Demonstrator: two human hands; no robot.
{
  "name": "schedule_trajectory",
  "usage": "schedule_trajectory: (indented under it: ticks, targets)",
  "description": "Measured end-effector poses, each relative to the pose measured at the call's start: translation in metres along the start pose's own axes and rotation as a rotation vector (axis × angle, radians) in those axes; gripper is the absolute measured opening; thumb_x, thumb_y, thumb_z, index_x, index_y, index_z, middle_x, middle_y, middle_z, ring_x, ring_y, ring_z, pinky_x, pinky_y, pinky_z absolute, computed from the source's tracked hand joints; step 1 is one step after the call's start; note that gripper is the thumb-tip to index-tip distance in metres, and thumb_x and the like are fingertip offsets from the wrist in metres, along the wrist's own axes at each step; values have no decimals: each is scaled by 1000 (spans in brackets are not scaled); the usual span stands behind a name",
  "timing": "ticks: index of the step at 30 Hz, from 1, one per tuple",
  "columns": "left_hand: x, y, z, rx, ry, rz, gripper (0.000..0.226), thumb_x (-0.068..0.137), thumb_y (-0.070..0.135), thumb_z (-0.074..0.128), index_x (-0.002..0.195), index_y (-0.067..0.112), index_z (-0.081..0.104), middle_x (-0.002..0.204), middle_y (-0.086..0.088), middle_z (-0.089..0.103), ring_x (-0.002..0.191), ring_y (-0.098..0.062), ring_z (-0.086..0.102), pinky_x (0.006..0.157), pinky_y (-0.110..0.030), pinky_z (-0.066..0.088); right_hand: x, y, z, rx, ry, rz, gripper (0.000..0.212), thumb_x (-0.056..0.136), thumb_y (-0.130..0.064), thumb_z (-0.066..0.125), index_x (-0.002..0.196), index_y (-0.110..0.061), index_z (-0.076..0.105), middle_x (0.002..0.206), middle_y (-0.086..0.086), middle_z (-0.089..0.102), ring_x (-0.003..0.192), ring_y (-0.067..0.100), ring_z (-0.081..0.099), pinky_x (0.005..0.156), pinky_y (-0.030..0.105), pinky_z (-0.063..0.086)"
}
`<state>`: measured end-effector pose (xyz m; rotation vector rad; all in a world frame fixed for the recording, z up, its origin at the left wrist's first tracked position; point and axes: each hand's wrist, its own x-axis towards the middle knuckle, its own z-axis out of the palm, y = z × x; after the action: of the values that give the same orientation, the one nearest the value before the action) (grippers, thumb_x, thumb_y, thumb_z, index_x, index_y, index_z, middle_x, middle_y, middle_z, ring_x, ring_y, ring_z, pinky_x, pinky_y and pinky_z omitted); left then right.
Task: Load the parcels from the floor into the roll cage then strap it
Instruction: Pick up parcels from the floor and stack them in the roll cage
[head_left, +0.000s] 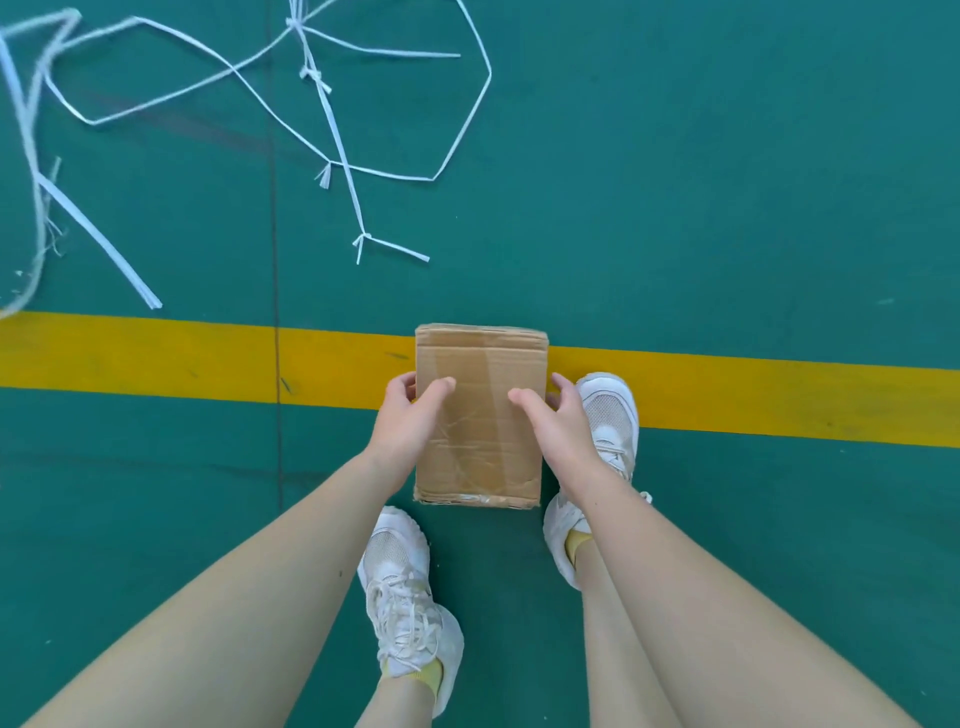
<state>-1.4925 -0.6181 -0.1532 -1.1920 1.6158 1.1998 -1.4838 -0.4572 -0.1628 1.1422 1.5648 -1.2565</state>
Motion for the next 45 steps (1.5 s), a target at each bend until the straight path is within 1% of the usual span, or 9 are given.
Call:
schedule_trajectory:
  ticks: [4,6,9,13,18,23,30,39,45]
  targets:
    - [-4,-5,3,-49,-89,-69,70,84,62,58,142,25,43,135,5,56,120,-18,55,98,-39,45,-7,-6,7,41,-54,34,48,93,-34,57,139,-25,44,122,-5,59,99,8,57,69,29,46]
    - [-12,-4,3,-66,-76,-81,76,79,66,59,142,27,43,135,7,56,121,-18,54,101,-40,43,-15,-10,9,44,-55,28,44,91,-32,55,135,-27,48,119,-6,62,99,10,58,74,33,48]
    - [-32,7,-1,-106,-30,-39,50,92,48,57,137,27,49,125,8,60,111,-15,57,86,-32,42,-38,-26,5,26,-69,-17,36,91,-29,52,127,-31,55,112,-7,66,99,14,63,76,34,51]
    - [-79,32,-18,-146,-6,28,38,93,41,59,129,28,57,117,7,66,106,-14,62,77,-30,48,-90,-56,-9,18,-41,-74,21,93,-28,51,110,-32,64,101,-7,70,92,14,65,73,33,52]
    - [-151,77,-48,-217,42,72,34,90,38,64,121,24,62,111,5,69,100,-17,65,85,-35,53,-167,-108,-18,63,17,-159,15,93,-26,56,94,-23,70,88,-7,71,77,12,63,68,28,51]
    - [-233,127,-97,-266,92,146,37,88,41,66,118,19,62,109,3,69,99,-18,65,92,-38,53,-260,-166,-16,88,-31,-259,17,93,-28,59,94,-20,74,92,-2,75,81,14,67,79,35,57]
    - [-383,188,-180,-328,91,301,37,89,44,64,120,25,58,110,3,67,97,-19,64,81,-36,52,-425,-237,-8,56,-50,-417,19,93,-34,58,93,-24,74,91,-3,75,90,21,69,84,40,56]
    - [-572,204,-282,-476,129,406,42,89,45,64,120,20,53,113,-5,64,100,-27,62,90,-42,51,-640,-292,12,-70,-122,-558,22,94,-44,55,93,-27,69,99,1,73,97,25,67,94,48,54]
    - [-648,208,-362,-592,226,510,51,83,48,67,121,17,53,113,-8,65,98,-29,64,91,-46,52,-737,-335,53,-179,-264,-701,20,97,-35,55,89,-20,65,98,7,72,85,23,66,74,33,55]
